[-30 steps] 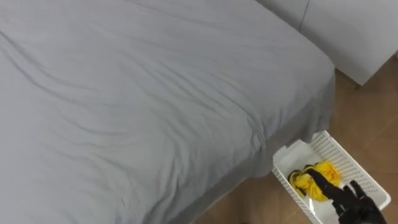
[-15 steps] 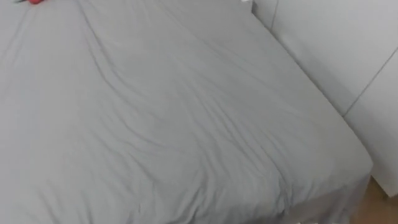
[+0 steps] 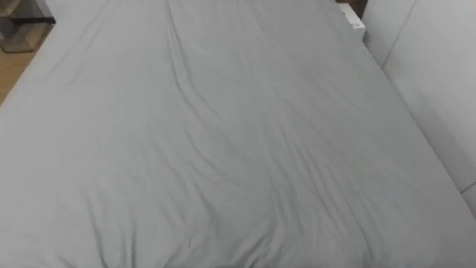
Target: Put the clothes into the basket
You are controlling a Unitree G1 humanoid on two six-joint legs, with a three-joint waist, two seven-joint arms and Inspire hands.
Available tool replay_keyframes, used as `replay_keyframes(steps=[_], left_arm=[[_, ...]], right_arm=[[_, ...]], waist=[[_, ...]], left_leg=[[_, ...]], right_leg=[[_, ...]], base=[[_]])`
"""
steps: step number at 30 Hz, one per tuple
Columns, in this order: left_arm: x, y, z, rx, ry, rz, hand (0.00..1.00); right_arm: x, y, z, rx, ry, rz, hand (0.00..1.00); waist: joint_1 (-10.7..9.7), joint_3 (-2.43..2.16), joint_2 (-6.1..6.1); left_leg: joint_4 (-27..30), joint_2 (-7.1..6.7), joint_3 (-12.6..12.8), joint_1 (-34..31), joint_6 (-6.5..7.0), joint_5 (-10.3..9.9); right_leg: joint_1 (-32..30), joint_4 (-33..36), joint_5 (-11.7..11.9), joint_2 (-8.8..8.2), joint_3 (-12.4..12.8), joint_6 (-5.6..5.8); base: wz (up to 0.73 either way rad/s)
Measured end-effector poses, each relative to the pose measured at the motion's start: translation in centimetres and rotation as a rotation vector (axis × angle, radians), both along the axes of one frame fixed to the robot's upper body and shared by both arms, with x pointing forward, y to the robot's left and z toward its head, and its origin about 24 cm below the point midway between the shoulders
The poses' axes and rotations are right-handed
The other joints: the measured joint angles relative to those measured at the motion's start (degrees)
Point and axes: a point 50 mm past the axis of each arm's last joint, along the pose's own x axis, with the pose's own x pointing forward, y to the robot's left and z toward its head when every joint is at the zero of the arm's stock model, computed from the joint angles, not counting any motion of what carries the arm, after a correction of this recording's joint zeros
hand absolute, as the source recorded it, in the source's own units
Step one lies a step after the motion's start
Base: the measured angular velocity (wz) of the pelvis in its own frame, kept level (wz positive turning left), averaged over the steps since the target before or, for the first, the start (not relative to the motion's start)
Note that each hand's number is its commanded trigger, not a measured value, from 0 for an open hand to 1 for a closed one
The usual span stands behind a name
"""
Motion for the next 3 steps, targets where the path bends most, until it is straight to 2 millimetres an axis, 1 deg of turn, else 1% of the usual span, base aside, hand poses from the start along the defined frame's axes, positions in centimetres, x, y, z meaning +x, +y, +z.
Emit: replay_keyframes(steps=[2, 3], left_arm=[[-0.06, -0.1, -0.04, 0.006, 0.002, 0.023, 0.0], [0.01, -0.18, -0.04, 0.008, 0.0, 0.024, 0.0]], right_arm=[[0.17, 0.12, 0.0, -0.01, 0.001, 0.03, 0.0], [0.26, 0.18, 0.0, -0.021, 0.003, 0.042, 0.0]], waist=[[0.9, -0.06, -0.08], [1.0, -0.12, -0.13]], left_leg=[[0.0, -0.02, -0.2, -0.1, 0.02, -0.1], [0.0, -0.07, -0.3, -0.2, 0.02, -0.1]], right_leg=[[0.0, 0.1, 0.0, 0.01, -0.1, 0.01], [0.1, 0.2, 0.1, 0.06, -0.1, 0.11]], base=[[0.06], [0.07]])
